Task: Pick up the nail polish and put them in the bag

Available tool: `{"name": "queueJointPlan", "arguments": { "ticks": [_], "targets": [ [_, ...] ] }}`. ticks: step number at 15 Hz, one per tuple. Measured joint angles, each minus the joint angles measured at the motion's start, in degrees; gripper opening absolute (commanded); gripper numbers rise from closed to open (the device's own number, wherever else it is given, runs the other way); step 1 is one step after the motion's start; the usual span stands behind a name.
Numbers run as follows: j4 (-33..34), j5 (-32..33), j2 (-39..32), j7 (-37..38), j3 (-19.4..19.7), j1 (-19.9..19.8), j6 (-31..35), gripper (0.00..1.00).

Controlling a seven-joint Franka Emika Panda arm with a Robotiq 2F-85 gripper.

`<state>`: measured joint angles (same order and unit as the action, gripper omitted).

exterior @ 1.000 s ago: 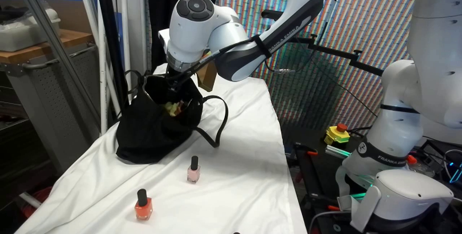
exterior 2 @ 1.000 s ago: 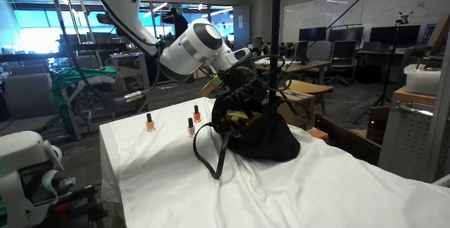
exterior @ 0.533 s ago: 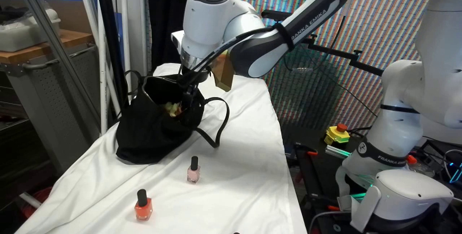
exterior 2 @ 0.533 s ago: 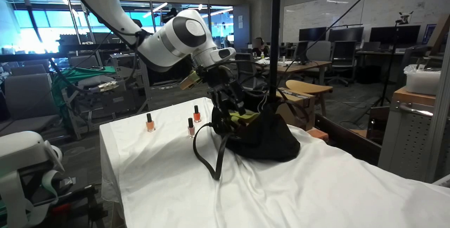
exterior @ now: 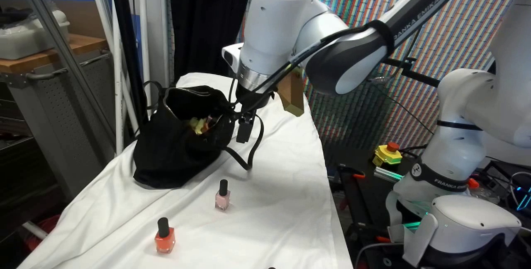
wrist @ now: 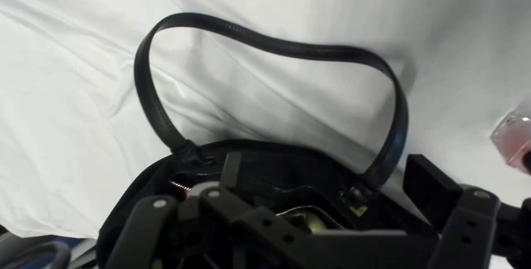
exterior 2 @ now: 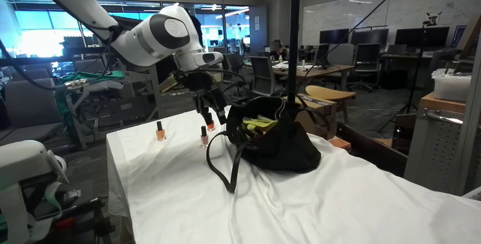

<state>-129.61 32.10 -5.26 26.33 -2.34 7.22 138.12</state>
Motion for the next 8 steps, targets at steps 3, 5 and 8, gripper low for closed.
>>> {"name": "queueJointPlan", "arguments": {
  "ticks": [3, 5, 8],
  "targets": [
    [-3.58, -1.97, 2.27, -0.16, -2.25, 1.11, 0.38, 1.00],
    [-4.99, -3.79, 2.76, -0.61, -3.68, 1.87, 0.66, 1.00],
    [-6.05, -8.69, 2.74, -2.24, -5.79, 3.09, 0.65, 1.00]
  ]
}}
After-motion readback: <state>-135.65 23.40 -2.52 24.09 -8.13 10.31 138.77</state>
